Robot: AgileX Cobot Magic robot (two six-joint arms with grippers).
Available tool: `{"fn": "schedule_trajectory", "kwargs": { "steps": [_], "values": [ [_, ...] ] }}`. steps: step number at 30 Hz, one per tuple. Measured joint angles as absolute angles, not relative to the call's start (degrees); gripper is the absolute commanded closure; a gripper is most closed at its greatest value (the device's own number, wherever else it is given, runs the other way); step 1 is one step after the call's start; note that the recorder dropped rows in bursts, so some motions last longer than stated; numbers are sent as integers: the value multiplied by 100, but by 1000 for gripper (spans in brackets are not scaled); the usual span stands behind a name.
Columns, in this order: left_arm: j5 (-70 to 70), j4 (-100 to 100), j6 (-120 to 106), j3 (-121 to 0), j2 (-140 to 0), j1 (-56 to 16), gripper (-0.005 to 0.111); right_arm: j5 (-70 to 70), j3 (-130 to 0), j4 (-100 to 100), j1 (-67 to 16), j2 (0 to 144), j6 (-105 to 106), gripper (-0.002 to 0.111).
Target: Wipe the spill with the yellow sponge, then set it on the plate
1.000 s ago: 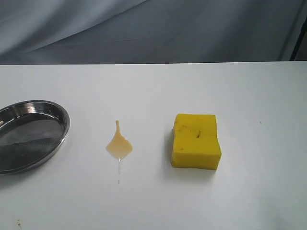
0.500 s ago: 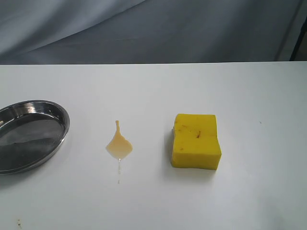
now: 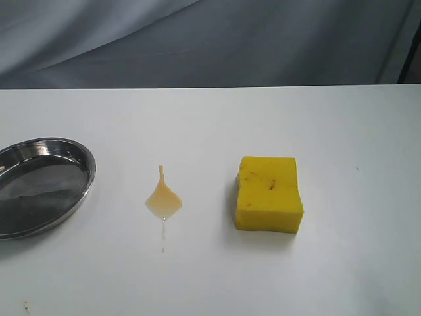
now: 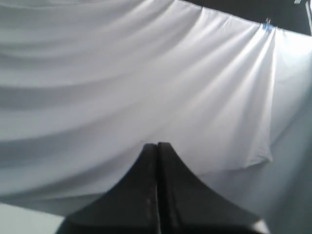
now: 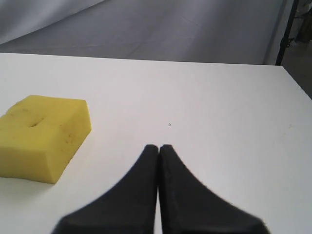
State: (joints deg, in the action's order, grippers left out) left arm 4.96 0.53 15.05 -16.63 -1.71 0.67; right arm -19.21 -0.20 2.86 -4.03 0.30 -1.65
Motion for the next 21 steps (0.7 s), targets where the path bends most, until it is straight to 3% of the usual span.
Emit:
{"fn": "schedule_trajectory", "kwargs": {
  "steps": [11, 21],
  "values": [
    [3854, 362, -440, -4289, -2120, -90, 107, -1921, -20, 286, -403, 30, -165, 108],
    [5770, 774, -1329, -4858, -3868, -1031, 107, -1921, -20, 286, -403, 30, -165, 108]
  ]
}}
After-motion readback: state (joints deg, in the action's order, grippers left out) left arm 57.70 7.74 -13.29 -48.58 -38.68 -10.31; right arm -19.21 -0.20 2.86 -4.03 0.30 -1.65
